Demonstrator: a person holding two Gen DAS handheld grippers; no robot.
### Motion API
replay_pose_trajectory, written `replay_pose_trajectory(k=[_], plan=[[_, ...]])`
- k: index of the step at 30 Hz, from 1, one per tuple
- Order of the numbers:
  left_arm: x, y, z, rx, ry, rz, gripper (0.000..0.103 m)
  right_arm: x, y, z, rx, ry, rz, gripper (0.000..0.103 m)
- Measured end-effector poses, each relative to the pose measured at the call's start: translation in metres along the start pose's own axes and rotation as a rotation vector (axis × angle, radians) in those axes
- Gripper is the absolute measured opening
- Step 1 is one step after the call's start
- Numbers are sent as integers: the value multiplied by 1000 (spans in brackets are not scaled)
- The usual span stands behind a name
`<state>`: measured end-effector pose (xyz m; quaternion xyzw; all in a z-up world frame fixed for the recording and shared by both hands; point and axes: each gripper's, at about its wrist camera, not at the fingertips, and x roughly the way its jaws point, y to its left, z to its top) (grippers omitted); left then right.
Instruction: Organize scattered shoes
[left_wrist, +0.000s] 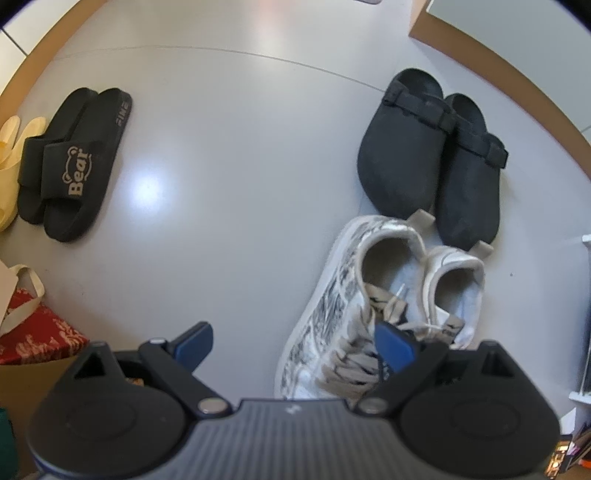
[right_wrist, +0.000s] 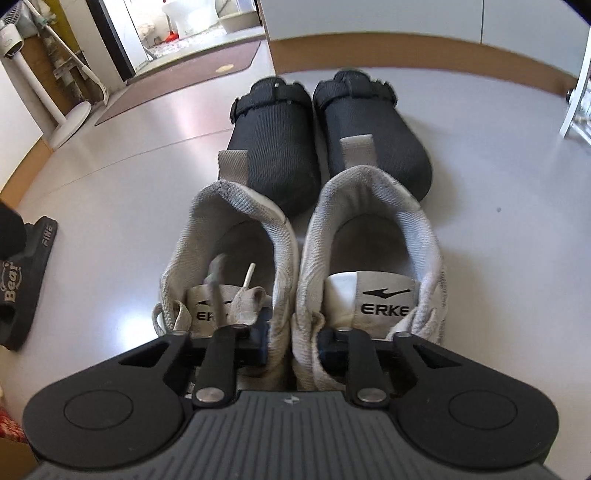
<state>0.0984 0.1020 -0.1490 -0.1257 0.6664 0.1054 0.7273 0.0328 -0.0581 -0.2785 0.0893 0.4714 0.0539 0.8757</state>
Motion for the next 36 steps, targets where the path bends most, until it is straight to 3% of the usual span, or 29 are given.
replay_pose_trajectory(k=[13, 19, 26, 36], plan=[[-5, -11, -10, 53, 8, -31, 96, -22, -22, 4, 19, -110, -53, 19], [-21, -31, -17, 132, -34, -57, 95, -43, -28, 17, 33, -169, -56, 19], [-34, -32, -25, 140, -28, -112, 95, -87, -40, 39, 5, -260, -78, 19], [-65, -51, -48, 242, -49, -233, 95, -163, -67, 85, 12, -353, -120, 19]])
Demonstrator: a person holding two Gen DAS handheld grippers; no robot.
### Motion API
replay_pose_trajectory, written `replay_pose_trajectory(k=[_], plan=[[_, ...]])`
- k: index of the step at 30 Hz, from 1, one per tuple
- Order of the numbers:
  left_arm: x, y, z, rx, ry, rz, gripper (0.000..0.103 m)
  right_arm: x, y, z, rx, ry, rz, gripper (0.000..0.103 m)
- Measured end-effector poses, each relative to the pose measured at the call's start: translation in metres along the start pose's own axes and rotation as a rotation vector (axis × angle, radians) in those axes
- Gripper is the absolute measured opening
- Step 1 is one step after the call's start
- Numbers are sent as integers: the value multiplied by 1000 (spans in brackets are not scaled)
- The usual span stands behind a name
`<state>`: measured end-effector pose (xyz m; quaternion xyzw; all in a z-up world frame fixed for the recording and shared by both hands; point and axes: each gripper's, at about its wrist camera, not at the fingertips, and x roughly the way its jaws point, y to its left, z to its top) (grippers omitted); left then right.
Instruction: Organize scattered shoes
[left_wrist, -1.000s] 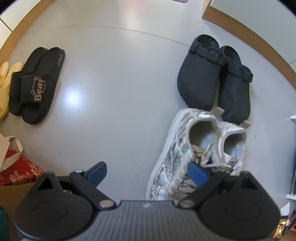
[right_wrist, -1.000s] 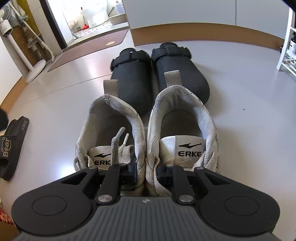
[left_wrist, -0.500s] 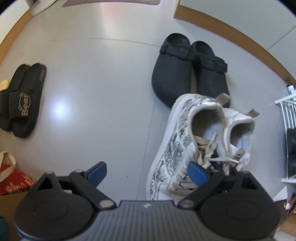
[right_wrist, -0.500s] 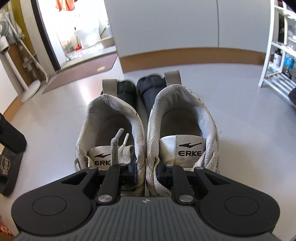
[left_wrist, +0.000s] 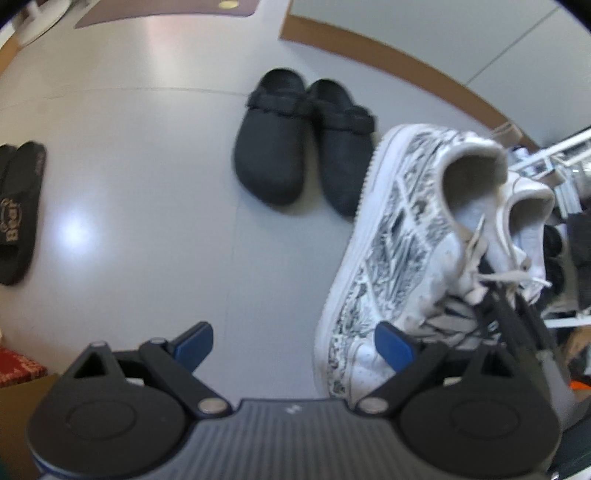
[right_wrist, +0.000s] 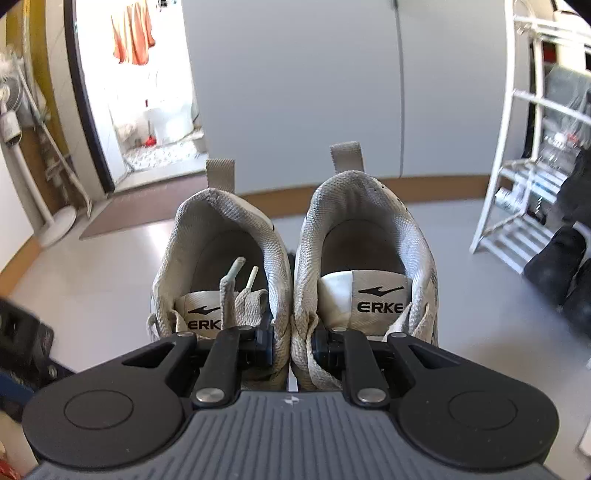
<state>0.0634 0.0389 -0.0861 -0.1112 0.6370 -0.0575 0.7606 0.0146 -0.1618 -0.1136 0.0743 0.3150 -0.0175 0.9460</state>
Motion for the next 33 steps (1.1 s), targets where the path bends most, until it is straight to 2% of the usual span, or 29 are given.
replay_pose_trajectory(k=[12, 22, 33], plan=[[-29, -35, -1, 53, -80, -90, 96, -63, -40, 76, 2, -72, -25, 19], [-27, -45, -6, 65, -69, -105, 96, -113, -88, 134, -9, -103, -55, 19], [-16, -56, -9, 85, -48, -70, 96, -129, -144, 176, -12, -155, -157, 19]])
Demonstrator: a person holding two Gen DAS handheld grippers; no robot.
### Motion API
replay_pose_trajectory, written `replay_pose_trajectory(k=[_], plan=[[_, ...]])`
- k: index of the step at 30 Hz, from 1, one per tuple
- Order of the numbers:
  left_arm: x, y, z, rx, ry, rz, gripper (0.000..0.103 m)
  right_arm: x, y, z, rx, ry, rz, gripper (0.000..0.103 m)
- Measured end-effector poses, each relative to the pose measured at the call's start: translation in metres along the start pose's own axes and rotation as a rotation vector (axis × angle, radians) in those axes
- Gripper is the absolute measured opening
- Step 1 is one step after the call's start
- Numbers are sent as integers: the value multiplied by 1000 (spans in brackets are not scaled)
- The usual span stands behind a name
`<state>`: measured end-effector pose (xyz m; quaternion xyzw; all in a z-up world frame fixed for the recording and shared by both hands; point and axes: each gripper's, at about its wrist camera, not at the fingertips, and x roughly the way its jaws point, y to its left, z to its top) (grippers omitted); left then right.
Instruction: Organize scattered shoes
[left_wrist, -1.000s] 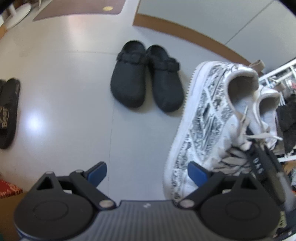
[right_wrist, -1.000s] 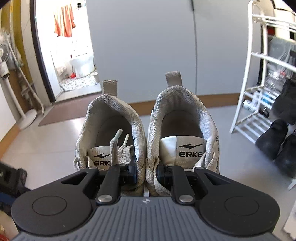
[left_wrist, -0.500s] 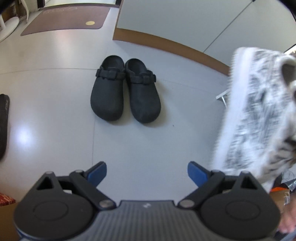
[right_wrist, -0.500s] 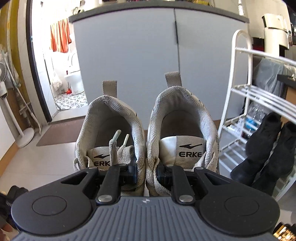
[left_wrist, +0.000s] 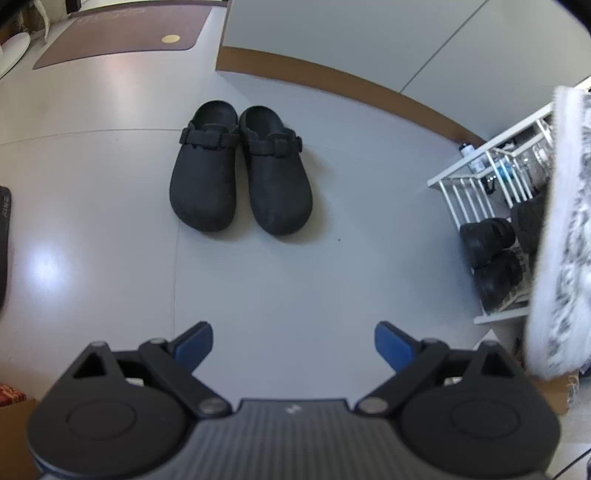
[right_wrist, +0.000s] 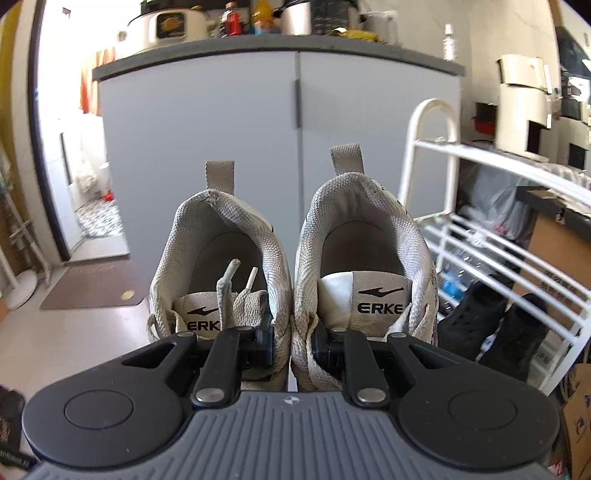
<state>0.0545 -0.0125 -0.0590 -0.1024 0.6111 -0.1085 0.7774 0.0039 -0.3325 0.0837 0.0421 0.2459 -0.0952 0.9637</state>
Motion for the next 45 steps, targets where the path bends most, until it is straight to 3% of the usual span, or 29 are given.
replay_pose_trajectory(k=[10, 22, 27, 36, 45], plan=[[8, -7, -1, 1, 33, -4, 96, 26, -57, 17, 147, -7, -100, 19], [19, -20, 7, 20, 53, -21, 96, 56, -136, 35, 228, -3, -292, 19], [17, -18, 7, 7, 56, -27, 96, 67, -164, 46, 240, 36, -363, 19], [6, -23, 4, 17, 41, -44, 96, 92, -200, 58, 260, 90, -425, 19], [3, -27, 5, 21, 42, -61, 96, 112, -226, 63, 376, 115, -486, 19]])
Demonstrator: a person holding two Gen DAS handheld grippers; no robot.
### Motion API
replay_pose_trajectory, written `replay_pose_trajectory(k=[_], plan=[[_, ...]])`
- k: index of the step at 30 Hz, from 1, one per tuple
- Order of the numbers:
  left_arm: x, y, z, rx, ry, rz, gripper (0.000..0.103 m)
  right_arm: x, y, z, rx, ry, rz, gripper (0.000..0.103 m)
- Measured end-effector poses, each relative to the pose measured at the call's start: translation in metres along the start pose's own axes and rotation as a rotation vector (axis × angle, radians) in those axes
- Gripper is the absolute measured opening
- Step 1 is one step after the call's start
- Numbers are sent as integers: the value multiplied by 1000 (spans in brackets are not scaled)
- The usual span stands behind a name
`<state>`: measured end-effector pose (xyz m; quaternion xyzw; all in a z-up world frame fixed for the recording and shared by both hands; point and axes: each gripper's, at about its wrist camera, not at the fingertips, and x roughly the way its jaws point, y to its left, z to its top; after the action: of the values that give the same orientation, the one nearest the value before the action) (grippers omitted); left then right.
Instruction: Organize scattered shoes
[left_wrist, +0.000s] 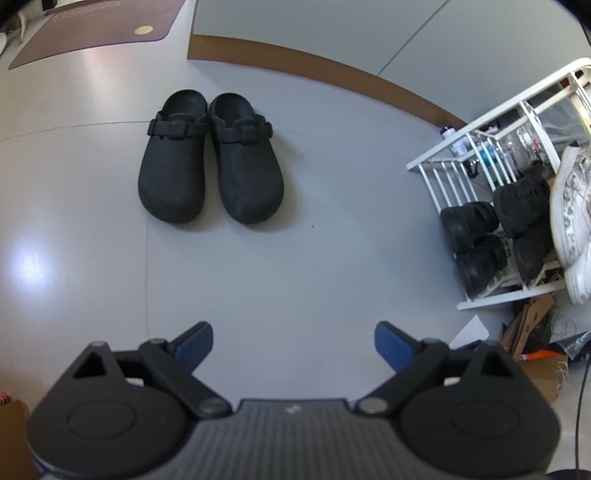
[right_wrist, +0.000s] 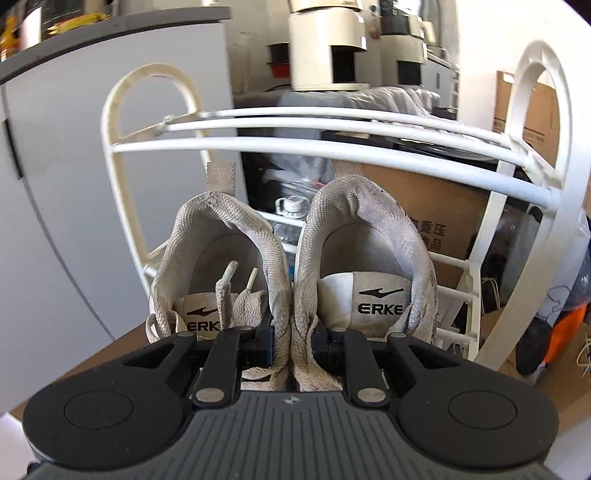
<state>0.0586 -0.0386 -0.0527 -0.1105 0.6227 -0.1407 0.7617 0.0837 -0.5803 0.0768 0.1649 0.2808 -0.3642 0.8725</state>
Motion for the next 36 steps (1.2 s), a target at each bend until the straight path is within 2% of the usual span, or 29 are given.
replay_pose_trajectory(k=[10, 22, 25, 27, 36], plan=[[6, 1, 1, -26, 38, -33, 96, 35, -10, 35, 77, -20, -95, 19], [22, 3, 5, -38, 73, -11, 96, 71, -18, 70, 219, -95, -217, 20], [25, 0, 5, -35, 81, -13, 96, 85, -23, 72, 220, -82, -233, 27], [26, -1, 5, -34, 83, -16, 96, 93, -28, 72, 220, -71, -223, 36], [18, -7, 2, -16, 56, -40, 96, 83, -35, 75, 247, 17, -120, 53]])
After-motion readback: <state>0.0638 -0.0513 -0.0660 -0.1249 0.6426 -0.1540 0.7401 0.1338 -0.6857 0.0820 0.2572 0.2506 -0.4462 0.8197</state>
